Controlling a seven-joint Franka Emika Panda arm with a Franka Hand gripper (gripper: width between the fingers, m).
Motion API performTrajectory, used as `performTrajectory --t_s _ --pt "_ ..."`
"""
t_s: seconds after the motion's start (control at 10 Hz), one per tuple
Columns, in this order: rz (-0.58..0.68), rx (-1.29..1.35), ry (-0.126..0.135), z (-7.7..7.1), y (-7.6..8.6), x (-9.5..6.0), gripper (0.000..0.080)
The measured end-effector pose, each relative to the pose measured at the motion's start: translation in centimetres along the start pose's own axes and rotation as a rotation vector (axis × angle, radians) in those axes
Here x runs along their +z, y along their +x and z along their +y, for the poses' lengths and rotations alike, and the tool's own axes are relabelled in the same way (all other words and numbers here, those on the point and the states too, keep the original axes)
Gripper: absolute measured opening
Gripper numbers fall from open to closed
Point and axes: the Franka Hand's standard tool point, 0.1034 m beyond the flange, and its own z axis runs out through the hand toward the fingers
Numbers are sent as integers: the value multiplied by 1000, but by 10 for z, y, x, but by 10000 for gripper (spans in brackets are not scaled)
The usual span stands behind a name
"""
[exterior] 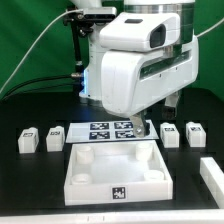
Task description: Assemble one leg
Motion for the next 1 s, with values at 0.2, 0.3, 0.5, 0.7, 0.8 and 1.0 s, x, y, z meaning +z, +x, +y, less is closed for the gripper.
performTrajectory --t_s 0.2,0.3,0.5,0.7,0.8,1.0 --pt "0 0 0 0 0 0 650" --pt "0 0 0 0 0 0 650" --pt "0 -9 0 0 0 0 650" --pt "-1 -64 1 -1 -1 1 650" --pt "16 -239 -19 -8 -11 8 650" --pt "5 -504 -2 -40 -69 33 650"
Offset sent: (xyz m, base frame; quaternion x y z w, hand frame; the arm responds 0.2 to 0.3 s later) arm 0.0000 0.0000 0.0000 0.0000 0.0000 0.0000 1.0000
